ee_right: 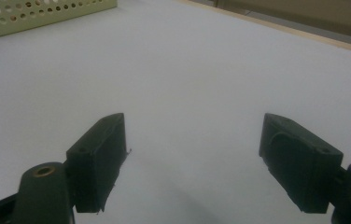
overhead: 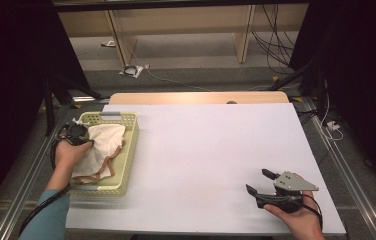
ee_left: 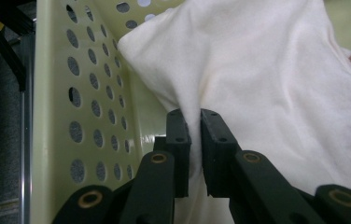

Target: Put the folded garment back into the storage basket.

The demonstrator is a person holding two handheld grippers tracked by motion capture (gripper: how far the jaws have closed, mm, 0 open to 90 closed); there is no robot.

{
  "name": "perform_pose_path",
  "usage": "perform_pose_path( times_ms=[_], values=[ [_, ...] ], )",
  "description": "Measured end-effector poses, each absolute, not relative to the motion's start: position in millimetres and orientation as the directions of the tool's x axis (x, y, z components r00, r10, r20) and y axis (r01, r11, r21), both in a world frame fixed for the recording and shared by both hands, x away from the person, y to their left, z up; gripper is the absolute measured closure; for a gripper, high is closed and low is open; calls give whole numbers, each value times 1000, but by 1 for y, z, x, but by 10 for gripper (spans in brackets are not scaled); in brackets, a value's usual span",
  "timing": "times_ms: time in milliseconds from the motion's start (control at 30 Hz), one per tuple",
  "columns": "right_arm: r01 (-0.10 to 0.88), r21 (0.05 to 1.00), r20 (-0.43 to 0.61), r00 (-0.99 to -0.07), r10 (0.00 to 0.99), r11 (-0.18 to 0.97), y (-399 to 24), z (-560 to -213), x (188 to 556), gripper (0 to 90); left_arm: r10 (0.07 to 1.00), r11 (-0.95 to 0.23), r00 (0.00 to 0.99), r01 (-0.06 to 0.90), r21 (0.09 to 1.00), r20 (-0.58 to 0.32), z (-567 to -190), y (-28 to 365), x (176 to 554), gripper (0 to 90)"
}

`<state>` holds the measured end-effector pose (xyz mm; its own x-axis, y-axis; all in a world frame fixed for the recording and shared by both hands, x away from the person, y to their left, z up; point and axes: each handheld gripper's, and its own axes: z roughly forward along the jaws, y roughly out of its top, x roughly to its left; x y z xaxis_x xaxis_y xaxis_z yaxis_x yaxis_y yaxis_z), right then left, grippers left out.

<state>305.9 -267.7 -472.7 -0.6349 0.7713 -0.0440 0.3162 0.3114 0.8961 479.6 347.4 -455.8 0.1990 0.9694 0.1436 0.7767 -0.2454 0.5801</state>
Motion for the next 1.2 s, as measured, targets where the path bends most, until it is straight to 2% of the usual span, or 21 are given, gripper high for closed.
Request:
perform_pose_path(
  times_ms=[467, 533, 667, 733, 800, 900, 967, 1100, 1200],
  values=[
    [313, 897, -45, -637, 770, 312, -267, -473, 306, 238, 963, -270, 214, 775, 572, 164, -460, 346, 481, 791],
    [313, 897, -46, -637, 770, 313, -267, -473, 306, 238, 964, -266, 209, 771, 578, 166, -459, 345, 481, 747],
    [314, 898, -44, -635, 771, 309, -267, -473, 306, 237, 969, -248, 194, 736, 630, 156, -449, 344, 482, 594],
    [314, 897, -44, -634, 772, 310, -267, -473, 306, 237, 971, -240, 188, 713, 659, 150, -442, 343, 482, 576],
    [314, 897, -46, -635, 771, 312, -267, -473, 306, 238, 974, -226, 181, 690, 687, 138, -436, 342, 481, 597],
    [319, 893, -48, -635, 771, 318, -267, -472, 305, 237, 973, -228, 176, 682, 695, 146, -433, 340, 482, 755],
    [319, 893, -48, -635, 771, 318, -267, -472, 305, 237, 973, -231, 172, 691, 685, 154, -435, 339, 484, 821],
    [314, 896, -46, -637, 769, 314, -267, -473, 306, 237, 973, -233, 178, 735, 637, 149, -446, 336, 487, 868],
    [315, 895, -45, -639, 768, 315, -267, -473, 306, 237, 970, -242, 186, 765, 597, 155, -456, 334, 488, 870]
  ],
)
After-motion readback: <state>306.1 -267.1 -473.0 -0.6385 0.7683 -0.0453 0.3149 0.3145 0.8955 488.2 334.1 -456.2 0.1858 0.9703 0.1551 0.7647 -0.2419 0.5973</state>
